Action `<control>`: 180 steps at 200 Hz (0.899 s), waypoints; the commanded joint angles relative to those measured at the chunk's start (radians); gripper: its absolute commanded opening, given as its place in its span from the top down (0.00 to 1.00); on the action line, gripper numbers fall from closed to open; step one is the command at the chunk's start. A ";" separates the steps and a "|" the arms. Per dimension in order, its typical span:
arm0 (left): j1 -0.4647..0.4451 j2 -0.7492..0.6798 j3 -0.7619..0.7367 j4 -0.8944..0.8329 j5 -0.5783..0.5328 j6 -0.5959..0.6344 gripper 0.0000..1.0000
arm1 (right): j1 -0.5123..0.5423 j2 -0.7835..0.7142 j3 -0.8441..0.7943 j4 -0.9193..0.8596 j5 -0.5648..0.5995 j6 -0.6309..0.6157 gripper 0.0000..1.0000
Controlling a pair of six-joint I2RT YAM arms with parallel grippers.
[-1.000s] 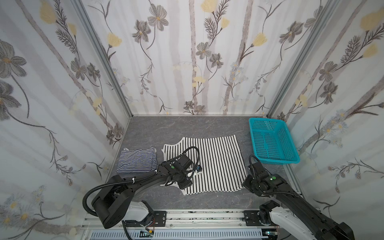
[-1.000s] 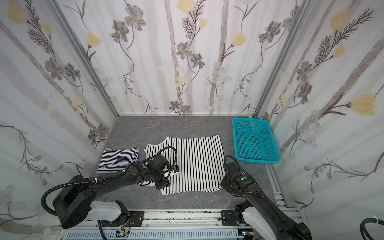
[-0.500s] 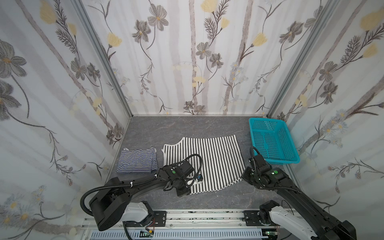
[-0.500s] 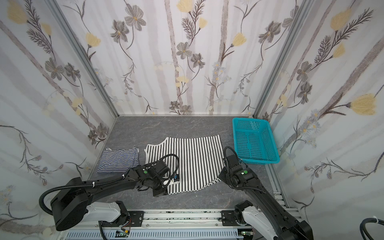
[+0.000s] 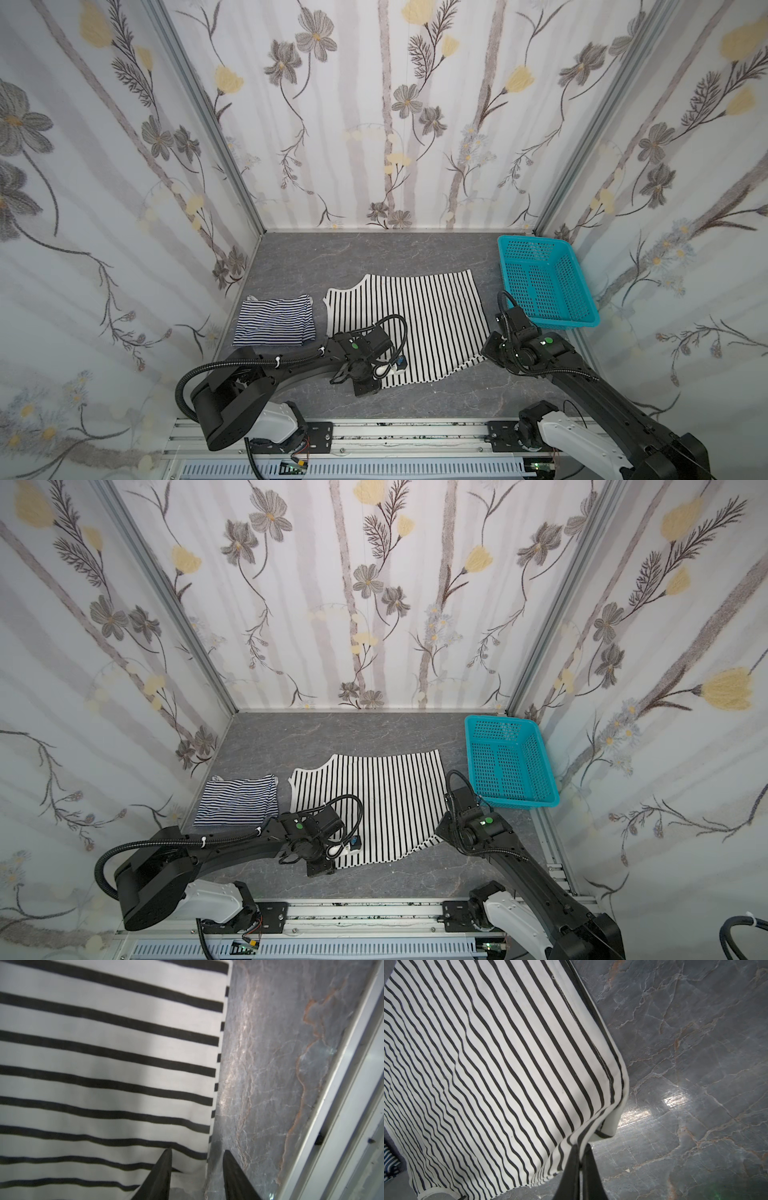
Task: Fold and stack the tank tops
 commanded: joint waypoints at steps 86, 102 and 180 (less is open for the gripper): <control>0.025 0.011 0.044 -0.016 -0.020 0.035 0.91 | -0.035 -0.009 0.004 0.040 0.015 -0.032 1.00; 0.048 0.019 0.065 -0.016 -0.010 0.038 0.90 | -0.042 -0.006 0.007 0.043 0.015 -0.045 1.00; 0.145 0.068 0.165 -0.020 -0.020 0.087 0.94 | -0.094 0.075 0.084 0.049 0.022 -0.135 1.00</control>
